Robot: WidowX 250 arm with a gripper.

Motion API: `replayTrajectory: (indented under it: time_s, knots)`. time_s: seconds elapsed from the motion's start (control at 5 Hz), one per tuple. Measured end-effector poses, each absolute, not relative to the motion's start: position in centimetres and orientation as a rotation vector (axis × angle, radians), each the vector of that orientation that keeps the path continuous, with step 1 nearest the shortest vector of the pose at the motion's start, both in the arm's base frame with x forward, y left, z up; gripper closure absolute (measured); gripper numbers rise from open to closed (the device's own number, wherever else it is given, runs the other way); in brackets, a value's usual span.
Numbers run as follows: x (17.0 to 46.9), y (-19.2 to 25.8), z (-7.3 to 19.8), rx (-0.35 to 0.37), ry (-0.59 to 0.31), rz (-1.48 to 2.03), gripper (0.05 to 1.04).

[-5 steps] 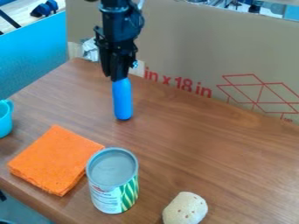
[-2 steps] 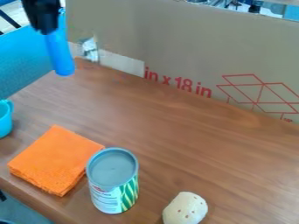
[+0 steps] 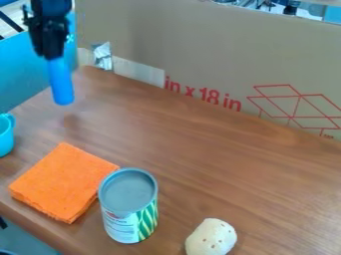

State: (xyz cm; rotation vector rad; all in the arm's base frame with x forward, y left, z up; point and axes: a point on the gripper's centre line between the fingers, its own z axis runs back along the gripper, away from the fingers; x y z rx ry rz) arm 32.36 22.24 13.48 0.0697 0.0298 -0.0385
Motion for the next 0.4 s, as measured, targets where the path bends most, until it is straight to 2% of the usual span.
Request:
replayTrajectory:
  time_s: [0.2, 0.4]
  knots:
    - [33.07, 23.62, 11.82, 0.080, 0.067, -0.035, 0.748]
    - [33.31, 23.80, 11.79, 0.084, 0.063, -0.042, 0.748]
